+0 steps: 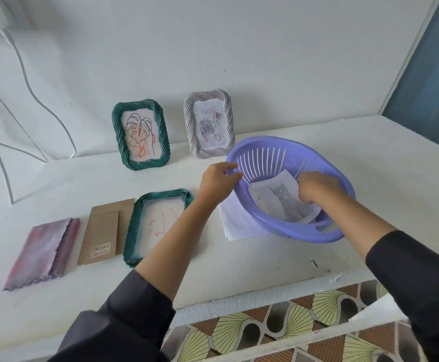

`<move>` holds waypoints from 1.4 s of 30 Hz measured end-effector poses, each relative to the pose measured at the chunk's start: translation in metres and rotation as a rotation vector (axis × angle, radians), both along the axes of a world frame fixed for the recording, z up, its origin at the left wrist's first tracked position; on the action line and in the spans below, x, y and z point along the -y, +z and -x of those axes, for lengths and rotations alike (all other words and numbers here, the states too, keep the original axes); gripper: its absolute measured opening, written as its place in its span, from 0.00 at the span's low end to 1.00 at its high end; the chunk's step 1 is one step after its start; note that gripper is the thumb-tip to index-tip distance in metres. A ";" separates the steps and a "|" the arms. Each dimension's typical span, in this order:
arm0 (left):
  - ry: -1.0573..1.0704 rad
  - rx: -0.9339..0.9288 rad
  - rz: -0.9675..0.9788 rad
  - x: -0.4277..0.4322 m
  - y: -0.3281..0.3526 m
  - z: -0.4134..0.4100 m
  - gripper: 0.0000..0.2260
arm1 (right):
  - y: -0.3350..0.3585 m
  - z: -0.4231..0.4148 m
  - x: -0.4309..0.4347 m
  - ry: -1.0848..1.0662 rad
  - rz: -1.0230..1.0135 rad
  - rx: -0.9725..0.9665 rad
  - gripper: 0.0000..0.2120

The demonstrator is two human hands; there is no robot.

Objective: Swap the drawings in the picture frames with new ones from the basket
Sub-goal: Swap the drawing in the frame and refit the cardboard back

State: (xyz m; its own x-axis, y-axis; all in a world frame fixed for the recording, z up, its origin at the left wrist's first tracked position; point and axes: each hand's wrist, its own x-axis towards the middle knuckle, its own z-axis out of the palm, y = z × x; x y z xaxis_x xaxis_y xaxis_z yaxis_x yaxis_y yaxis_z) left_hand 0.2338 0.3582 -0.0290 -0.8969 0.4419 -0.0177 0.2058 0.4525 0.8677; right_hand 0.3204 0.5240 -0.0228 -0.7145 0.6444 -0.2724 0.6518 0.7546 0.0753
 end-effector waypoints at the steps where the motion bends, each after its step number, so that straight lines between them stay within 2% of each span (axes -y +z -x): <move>1: 0.020 -0.026 -0.013 0.000 -0.001 0.000 0.17 | 0.005 -0.003 0.004 0.001 -0.037 -0.036 0.11; 3: 0.065 -0.122 -0.075 0.002 0.000 0.000 0.16 | 0.019 -0.008 0.013 0.010 -0.096 -0.155 0.12; 5: 0.056 -0.164 -0.142 0.006 0.007 -0.002 0.14 | 0.037 -0.012 0.027 0.053 -0.126 -0.317 0.06; 6: 0.026 -0.124 -0.177 0.008 0.012 -0.003 0.13 | 0.046 -0.013 0.036 0.087 -0.122 -0.403 0.06; 8: -0.047 0.083 -0.281 0.012 0.026 -0.009 0.14 | 0.063 -0.014 0.063 0.166 -0.128 -0.526 0.12; 10: -0.079 0.268 -0.365 0.017 0.035 -0.012 0.17 | 0.073 -0.012 0.092 0.258 -0.128 -0.614 0.09; 12: -0.066 0.303 -0.441 0.026 0.035 -0.012 0.15 | 0.075 -0.008 0.117 0.339 -0.114 -0.633 0.08; 15: 0.011 0.254 -0.501 0.047 0.033 -0.006 0.09 | 0.066 0.001 0.143 0.429 -0.048 -0.599 0.14; 18: 0.096 0.249 -0.459 0.074 0.026 0.006 0.13 | 0.054 0.013 0.157 0.407 0.158 -0.586 0.23; 22: 0.175 0.321 -0.426 0.113 0.009 0.027 0.09 | 0.035 0.031 0.166 0.231 0.430 -0.672 0.21; 27: 0.225 0.369 -0.307 0.149 -0.011 0.040 0.14 | -0.002 0.049 0.179 0.012 0.733 -0.740 0.23; 30: 0.260 0.292 -0.059 0.168 -0.023 0.044 0.16 | -0.023 0.056 0.191 0.004 0.698 -0.742 0.22; 34: 0.200 0.077 0.257 0.184 -0.032 0.039 0.16 | -0.044 0.060 0.205 0.068 0.593 -0.697 0.20; 36: 0.159 0.022 0.293 0.189 -0.035 0.037 0.08 | -0.051 0.060 0.210 0.096 0.535 -0.669 0.18; 38: 0.137 0.015 0.308 0.192 -0.036 0.035 0.13 | -0.054 0.060 0.214 0.137 0.439 -0.618 0.17; 39: 0.112 0.016 0.305 0.193 -0.037 0.034 0.12 | -0.053 0.059 0.215 0.156 0.390 -0.589 0.16; 41: 0.084 0.001 0.315 0.193 -0.039 0.034 0.02 | -0.052 0.059 0.213 0.173 0.328 -0.562 0.16; 42: 0.086 -0.005 0.320 0.193 -0.039 0.034 0.06 | -0.051 0.059 0.210 0.173 0.317 -0.565 0.16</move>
